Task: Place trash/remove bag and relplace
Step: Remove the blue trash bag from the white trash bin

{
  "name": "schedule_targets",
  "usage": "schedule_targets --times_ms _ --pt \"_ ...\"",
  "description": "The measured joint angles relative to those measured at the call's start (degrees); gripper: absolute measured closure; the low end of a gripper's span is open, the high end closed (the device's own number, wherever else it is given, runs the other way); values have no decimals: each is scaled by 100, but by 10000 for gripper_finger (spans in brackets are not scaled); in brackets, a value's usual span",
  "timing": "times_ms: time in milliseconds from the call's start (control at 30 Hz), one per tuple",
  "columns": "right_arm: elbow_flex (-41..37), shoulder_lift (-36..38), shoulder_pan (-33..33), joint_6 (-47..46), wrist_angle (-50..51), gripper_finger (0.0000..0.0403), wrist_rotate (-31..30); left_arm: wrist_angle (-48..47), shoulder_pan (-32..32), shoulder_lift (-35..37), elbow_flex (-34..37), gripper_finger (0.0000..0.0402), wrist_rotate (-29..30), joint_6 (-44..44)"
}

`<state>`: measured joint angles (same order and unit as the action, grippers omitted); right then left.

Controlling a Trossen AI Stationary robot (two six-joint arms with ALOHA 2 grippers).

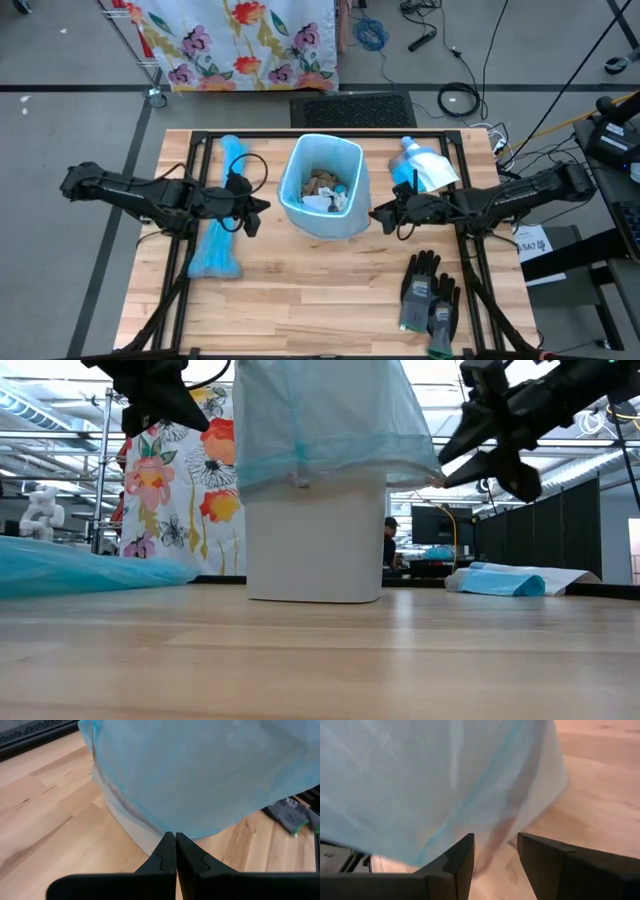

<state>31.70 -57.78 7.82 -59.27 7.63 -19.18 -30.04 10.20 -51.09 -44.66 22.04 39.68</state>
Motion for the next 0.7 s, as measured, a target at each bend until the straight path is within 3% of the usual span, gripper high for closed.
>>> schedule_targets --times_ms 233,433,700 --pt "0 -501 -348 218 -258 281 48 -23 0 0 0 401 0 4" --pt "0 -525 -407 654 -353 391 135 -26 -2 0 0 401 -8 34" --pt "365 150 -239 679 -252 402 142 -40 76 0 0 401 -48 46"
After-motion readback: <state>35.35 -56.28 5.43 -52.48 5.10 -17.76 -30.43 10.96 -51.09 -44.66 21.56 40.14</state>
